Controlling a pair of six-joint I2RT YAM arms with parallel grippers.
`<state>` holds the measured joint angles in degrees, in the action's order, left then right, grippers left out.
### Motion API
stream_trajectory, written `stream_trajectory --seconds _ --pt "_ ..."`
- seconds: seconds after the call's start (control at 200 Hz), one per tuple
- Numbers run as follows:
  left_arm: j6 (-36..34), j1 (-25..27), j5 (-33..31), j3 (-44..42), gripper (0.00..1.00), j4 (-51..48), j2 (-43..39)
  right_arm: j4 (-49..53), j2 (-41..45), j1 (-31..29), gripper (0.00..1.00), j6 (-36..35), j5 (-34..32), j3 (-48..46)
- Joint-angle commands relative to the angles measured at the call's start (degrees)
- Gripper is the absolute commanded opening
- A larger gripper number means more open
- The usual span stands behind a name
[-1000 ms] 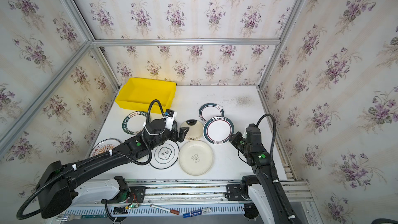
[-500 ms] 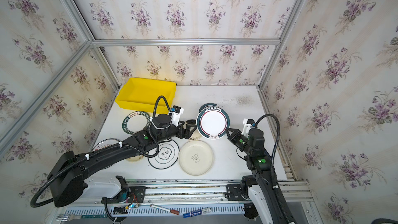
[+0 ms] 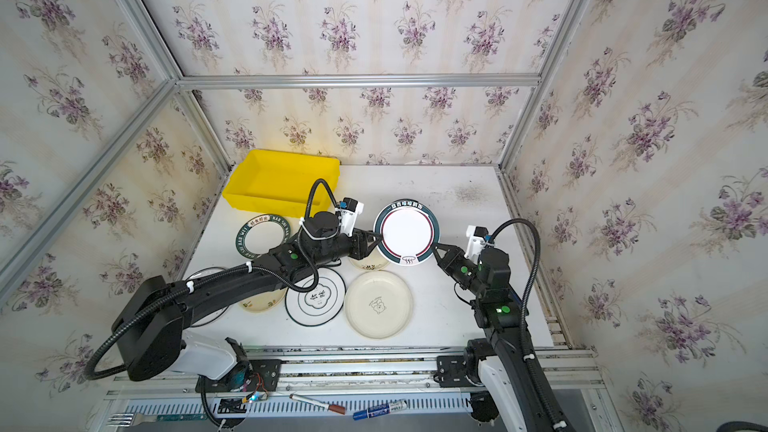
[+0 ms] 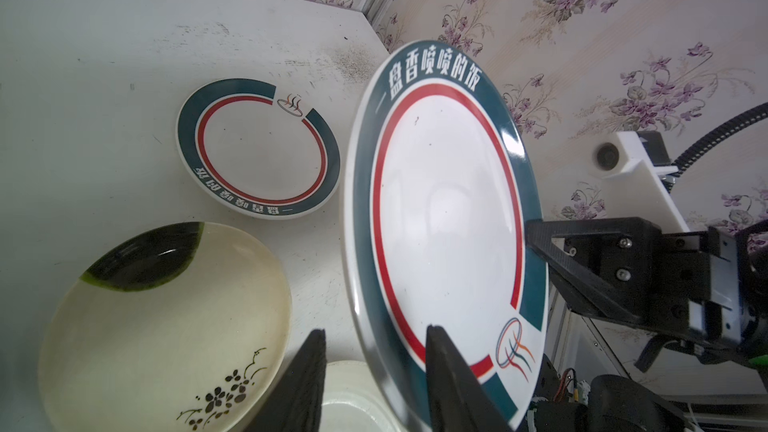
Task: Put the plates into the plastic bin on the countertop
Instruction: 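Grasp the plate rim with the left gripper and open the right gripper, then carry the upright plate with the left gripper over the yellow bin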
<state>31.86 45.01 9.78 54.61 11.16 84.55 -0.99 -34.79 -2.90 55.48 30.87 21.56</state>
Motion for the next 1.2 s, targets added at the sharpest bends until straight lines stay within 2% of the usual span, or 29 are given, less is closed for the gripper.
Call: stream_trajectory --seconds 0.0,0.045,0.09,0.39,0.5,0.54,0.615,0.7,0.95,1.079,1.194 --pt "1.0 -0.2 2.0 1.3 0.24 1.9 0.7 -4.6 -0.3 -0.2 0.00 -0.1 1.7 0.1" --pt "0.6 -0.2 2.5 1.8 0.14 1.7 1.2 -3.8 -0.4 -0.2 0.00 -0.7 1.6 0.3" --pt "0.0 -0.3 2.5 2.3 0.09 0.9 1.3 -3.2 -0.4 -0.3 0.00 -1.4 1.6 0.6" --pt "-1.4 -1.4 0.9 2.1 0.00 -0.6 0.2 -0.7 -0.5 -0.9 0.00 -4.2 1.8 1.5" --pt "-1.4 -1.4 0.5 2.1 0.00 -0.9 0.1 -0.4 -0.4 -0.9 0.24 -4.7 1.5 1.4" --pt "-1.5 -1.4 0.5 2.1 0.00 -1.0 0.1 0.5 -0.3 -0.9 0.37 -5.0 1.1 1.5" --pt "-2.2 -1.8 0.6 2.4 0.00 -1.4 0.2 2.1 -0.3 -0.9 0.52 -6.1 0.3 1.9" --pt "-2.6 -3.2 0.5 2.4 0.00 -2.2 -0.4 3.9 -0.2 -1.0 0.64 -7.0 0.0 2.6" --pt "-3.1 -9.7 0.4 1.7 0.00 -4.1 -4.1 9.4 1.8 -0.9 0.85 -9.0 -2.9 2.8" --pt "-3.4 -13.3 -0.2 2.8 0.00 -6.0 -5.5 10.7 1.8 -0.9 0.88 -10.4 -3.1 2.7" --pt "-3.5 -18.7 1.1 3.9 0.00 -6.9 -7.4 12.8 1.4 -0.9 0.88 -12.4 -3.5 3.5"
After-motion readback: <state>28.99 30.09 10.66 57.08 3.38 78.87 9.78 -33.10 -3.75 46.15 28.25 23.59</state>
